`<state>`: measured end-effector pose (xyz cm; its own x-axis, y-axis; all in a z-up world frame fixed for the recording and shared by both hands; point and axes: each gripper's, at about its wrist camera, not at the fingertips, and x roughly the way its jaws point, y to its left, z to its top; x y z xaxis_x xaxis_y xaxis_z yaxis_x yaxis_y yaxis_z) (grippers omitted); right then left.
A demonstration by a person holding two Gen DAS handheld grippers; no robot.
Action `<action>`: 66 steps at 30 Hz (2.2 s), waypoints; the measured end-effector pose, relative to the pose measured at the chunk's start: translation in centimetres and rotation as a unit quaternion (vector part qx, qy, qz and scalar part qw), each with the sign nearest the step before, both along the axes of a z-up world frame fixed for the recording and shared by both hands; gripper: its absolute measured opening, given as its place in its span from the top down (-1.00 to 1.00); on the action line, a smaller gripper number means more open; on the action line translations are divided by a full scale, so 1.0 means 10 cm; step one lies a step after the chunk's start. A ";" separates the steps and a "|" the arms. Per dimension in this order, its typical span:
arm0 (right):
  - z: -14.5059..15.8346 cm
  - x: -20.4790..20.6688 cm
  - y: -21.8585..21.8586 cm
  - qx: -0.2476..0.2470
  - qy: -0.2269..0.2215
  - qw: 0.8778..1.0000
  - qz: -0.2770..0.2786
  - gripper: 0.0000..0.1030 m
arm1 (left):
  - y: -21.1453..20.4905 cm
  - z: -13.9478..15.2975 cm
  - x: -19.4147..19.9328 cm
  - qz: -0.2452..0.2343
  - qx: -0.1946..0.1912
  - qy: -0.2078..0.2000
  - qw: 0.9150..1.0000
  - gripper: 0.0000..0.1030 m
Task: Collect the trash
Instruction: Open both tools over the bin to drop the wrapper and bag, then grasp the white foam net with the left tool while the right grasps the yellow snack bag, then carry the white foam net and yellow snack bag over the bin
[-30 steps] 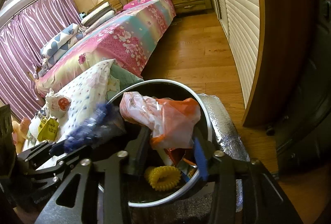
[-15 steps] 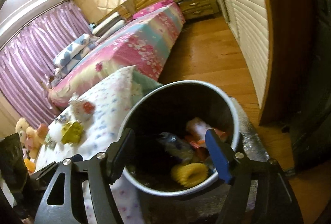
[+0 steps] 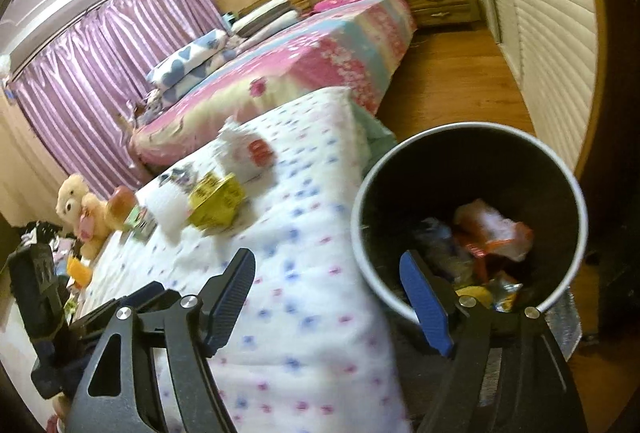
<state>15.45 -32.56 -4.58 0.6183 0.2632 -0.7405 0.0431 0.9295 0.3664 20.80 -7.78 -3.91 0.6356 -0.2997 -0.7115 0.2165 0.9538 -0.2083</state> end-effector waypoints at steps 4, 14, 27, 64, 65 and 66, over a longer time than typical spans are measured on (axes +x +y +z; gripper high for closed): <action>-0.06 0.04 0.24 0.006 0.009 1.000 0.024 -0.51 | 0.22 -0.01 -0.02 0.025 -0.006 0.003 1.000 -0.13; -0.11 0.17 0.70 0.000 0.006 0.998 0.067 -0.51 | 0.57 0.02 0.13 0.062 0.009 -0.006 0.998 -0.13; -0.18 0.33 0.83 0.002 0.009 0.997 0.078 -0.51 | 0.57 -0.01 0.79 0.061 -0.009 -0.010 0.998 -0.12; -0.23 0.67 1.01 -0.007 -0.004 0.995 0.096 0.22 | 0.49 -0.01 0.29 -0.005 -0.051 -0.011 0.999 0.85; -0.21 0.61 0.97 -0.006 -0.005 0.996 0.092 0.22 | 0.46 0.00 0.28 -0.008 -0.052 -0.011 0.999 0.85; -0.20 0.58 0.94 -0.006 -0.006 0.996 0.090 0.22 | 0.44 0.02 0.25 -0.011 -0.054 -0.012 0.998 0.85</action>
